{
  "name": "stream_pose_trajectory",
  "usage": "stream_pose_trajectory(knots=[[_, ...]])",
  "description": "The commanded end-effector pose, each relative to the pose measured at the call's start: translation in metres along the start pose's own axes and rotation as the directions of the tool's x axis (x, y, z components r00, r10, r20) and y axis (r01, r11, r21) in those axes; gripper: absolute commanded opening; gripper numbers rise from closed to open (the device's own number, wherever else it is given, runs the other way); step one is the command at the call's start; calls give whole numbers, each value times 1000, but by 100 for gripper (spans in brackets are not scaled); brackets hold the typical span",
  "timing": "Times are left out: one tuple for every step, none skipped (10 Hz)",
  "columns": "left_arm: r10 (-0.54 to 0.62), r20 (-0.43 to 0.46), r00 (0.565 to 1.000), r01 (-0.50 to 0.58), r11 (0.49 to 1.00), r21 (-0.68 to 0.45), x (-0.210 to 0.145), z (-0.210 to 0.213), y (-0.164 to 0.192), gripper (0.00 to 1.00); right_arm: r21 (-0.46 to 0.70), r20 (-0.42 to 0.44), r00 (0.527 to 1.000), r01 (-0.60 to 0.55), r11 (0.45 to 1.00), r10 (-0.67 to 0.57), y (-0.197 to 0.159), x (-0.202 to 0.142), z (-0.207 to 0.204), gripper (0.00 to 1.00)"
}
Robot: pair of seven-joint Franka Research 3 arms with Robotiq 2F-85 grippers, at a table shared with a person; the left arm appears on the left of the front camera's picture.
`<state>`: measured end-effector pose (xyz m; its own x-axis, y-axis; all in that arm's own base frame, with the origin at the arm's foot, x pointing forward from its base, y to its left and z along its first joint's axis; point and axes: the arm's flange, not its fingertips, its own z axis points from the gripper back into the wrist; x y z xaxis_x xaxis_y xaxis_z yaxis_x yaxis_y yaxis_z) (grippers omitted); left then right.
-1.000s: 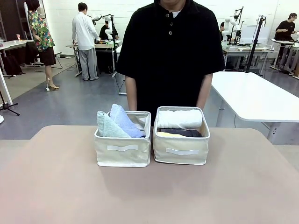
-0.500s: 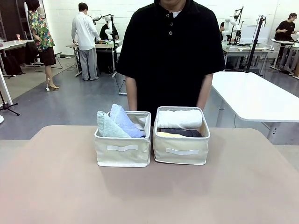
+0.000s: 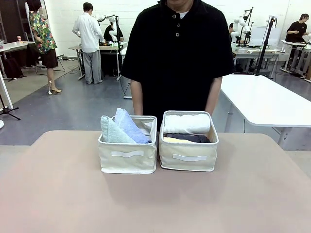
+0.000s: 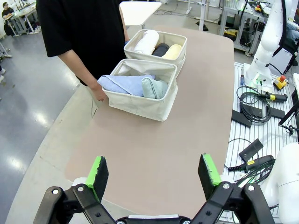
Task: Sort the towels based on their folding style.
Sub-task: Pick up another triangle-folded towel from the table and place it in the left Fabric basket.
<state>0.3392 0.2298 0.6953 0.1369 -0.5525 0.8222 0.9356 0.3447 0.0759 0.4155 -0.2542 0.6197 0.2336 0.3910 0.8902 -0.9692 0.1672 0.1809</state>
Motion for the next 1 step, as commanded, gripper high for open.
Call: stream_pose_trajectory(knots=[[-9, 14, 1000, 9, 1000, 2, 1, 0, -2, 100, -3, -1, 1000, -6, 1000, 6, 4, -4, -5, 100]])
